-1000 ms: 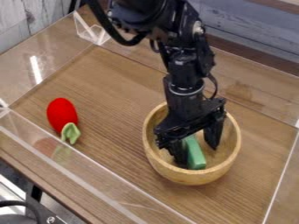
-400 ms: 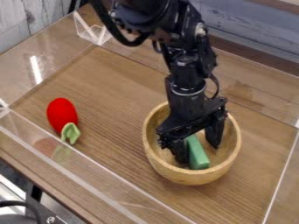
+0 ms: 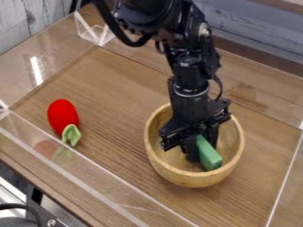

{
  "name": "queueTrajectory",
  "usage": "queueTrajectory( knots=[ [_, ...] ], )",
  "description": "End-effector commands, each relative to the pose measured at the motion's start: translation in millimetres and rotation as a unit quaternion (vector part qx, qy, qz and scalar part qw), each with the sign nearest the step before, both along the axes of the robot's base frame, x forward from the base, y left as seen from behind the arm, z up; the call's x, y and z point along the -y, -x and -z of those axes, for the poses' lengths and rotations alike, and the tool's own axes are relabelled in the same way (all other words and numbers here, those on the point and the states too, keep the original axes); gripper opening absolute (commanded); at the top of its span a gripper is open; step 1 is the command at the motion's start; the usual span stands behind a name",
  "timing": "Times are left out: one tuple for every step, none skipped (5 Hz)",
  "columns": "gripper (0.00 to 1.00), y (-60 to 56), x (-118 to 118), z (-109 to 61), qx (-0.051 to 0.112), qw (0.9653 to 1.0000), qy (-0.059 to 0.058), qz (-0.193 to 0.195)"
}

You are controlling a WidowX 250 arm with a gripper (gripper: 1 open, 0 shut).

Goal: Remove the green block from the brown bowl and put it on the table

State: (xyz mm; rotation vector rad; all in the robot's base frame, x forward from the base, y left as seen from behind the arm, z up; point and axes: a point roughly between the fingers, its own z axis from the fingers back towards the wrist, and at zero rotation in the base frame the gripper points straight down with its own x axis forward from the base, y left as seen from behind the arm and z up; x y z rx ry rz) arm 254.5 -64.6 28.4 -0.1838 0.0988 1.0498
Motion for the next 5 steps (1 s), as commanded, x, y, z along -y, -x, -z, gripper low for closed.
queueTrajectory(
  knots=[
    [0.0, -11.6, -0.2, -27.9, 0.026, 0.9996, 0.01, -0.001],
    [0.0, -13.1, -3.4, -44.7, 0.02, 0.9997, 0.016, -0.004],
    [0.0, -16.8, -11.5, -69.0, 0.014, 0.9996, 0.023, -0.008],
    [0.0, -29.0, -40.0, -105.7, 0.001, 0.9991, 0.04, -0.014],
    [0.0, -44.0, -90.5, -129.6, 0.006, 0.9981, 0.047, -0.039]
  ],
)
